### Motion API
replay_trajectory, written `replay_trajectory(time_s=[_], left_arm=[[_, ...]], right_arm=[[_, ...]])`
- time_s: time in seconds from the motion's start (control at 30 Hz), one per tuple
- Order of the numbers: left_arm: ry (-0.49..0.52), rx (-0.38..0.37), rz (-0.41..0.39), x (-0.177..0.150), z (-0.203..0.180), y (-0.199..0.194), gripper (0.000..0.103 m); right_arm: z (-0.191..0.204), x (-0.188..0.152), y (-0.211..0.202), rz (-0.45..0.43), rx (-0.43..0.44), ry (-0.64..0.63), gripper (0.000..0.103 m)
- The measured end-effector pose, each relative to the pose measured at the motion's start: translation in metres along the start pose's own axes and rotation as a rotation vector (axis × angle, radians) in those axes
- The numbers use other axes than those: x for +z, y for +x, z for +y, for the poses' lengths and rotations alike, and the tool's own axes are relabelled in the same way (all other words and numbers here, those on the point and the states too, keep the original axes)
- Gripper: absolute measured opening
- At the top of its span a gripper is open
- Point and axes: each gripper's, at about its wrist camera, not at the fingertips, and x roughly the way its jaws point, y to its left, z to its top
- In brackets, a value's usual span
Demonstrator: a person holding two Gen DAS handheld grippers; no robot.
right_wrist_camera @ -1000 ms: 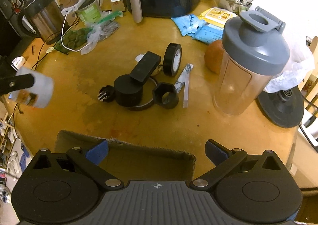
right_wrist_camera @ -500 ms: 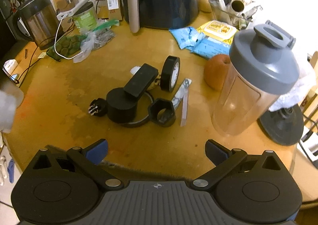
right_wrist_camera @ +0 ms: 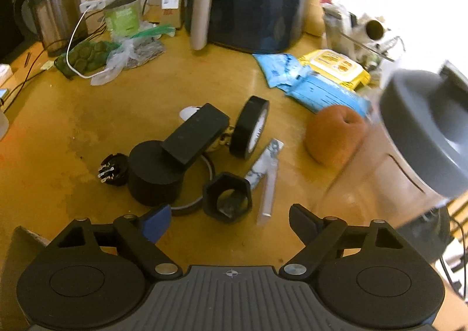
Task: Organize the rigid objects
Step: 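Lift the white jar with the left tool while the right tool grasps the black hex part, then carry the white jar and black hex part into the cardboard box and release both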
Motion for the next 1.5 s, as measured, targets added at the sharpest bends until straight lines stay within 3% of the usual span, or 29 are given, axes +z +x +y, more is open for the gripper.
replay_trajectory(time_s=[0.27,0.3,0.33,0.63,0.97,1.5], left_arm=[[-0.035,0.016,0.001,-0.007,-0.002,-0.004,0.052],[-0.040,0.018,0.002,-0.007,-0.002,-0.004,0.052],[-0.043,0.020,0.003,-0.008,-0.002,-0.005,0.052],[-0.045,0.019,0.005,-0.008,-0.006,-0.005,0.052],[0.014,-0.017,0.013,-0.004,-0.021,-0.003,0.052],[0.104,-0.107,0.061,-0.013,-0.043,0.011,0.052]], right_arm=[[0.007,0.004,0.030,0.028,-0.026,-0.028,0.066],[0.009,0.004,0.031,0.022,-0.032,-0.037,0.060],[0.010,0.004,0.032,0.014,-0.033,-0.047,0.044],[0.005,0.009,0.020,-0.002,0.014,-0.026,0.044],[-0.008,0.007,-0.027,-0.037,0.080,0.068,0.044],[-0.029,-0.024,-0.098,-0.053,0.166,0.230,0.044]])
